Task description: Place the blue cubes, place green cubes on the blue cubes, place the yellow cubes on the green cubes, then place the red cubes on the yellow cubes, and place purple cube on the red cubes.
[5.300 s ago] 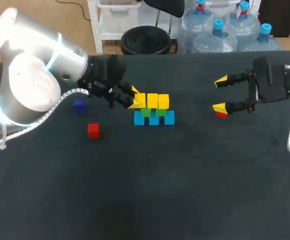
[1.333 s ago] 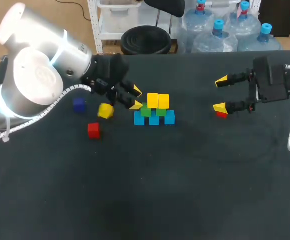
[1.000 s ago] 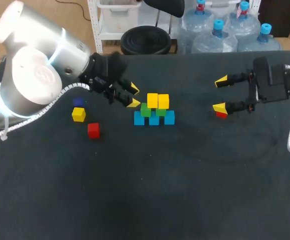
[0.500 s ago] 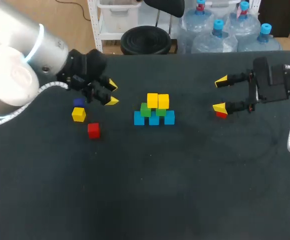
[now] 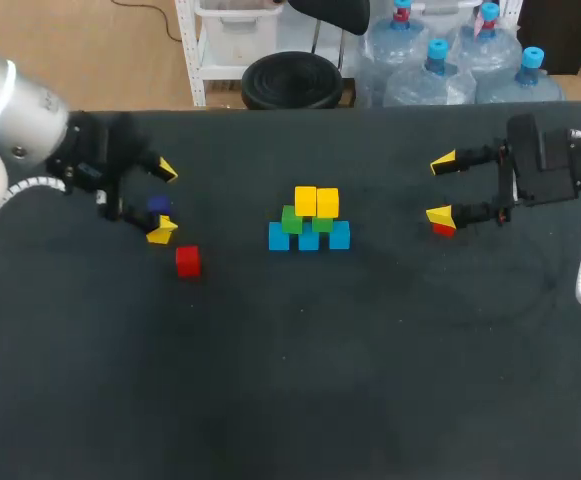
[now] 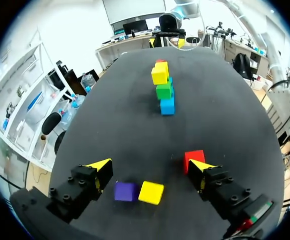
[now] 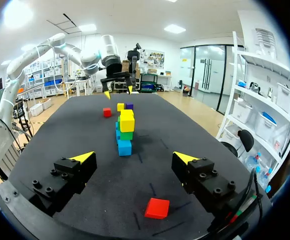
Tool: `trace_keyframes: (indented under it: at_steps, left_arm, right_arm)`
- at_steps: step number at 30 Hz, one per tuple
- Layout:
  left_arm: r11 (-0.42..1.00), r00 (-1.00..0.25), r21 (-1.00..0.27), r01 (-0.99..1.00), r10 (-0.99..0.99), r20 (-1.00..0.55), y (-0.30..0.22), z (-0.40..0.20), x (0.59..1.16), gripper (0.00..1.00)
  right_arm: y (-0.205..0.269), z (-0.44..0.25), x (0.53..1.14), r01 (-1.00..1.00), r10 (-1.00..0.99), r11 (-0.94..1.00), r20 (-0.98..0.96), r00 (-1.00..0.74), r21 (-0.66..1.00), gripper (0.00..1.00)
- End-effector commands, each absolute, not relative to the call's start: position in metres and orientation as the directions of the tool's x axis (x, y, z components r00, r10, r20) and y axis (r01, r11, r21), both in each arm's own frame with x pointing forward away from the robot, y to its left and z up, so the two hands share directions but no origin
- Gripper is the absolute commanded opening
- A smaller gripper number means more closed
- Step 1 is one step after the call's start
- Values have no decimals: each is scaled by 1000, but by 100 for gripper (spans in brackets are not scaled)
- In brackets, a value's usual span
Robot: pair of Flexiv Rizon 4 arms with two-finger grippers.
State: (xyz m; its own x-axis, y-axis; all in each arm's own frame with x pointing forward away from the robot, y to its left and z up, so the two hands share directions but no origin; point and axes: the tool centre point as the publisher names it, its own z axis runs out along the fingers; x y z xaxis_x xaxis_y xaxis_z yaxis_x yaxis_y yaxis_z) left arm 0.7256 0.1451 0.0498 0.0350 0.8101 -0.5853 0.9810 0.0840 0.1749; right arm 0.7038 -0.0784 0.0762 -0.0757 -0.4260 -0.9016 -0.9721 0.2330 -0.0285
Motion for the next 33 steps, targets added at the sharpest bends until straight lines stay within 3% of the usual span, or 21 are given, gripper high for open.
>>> trace_keyframes:
  at_steps: [1, 10, 17, 33]
  left_arm:
    - [45, 67, 179, 983, 816, -574, 159, 51, 730, 100]
    - [-69, 144, 155, 986, 824, -548, 177, 37, 748, 93]
    - [-125, 195, 165, 978, 827, -527, 182, 37, 751, 77]
    - [-137, 192, 140, 981, 816, -545, 177, 33, 714, 84]
  right_arm:
    - [-78, 75, 704, -972, -425, 233, -902, -74, -30, 100]
    - [-78, 75, 704, -972, -425, 233, -902, -74, -30, 100]
    - [-78, 75, 704, -972, -425, 233, -902, -74, -30, 100]
    - [-78, 75, 704, -972, -425, 233, -902, -74, -30, 100]
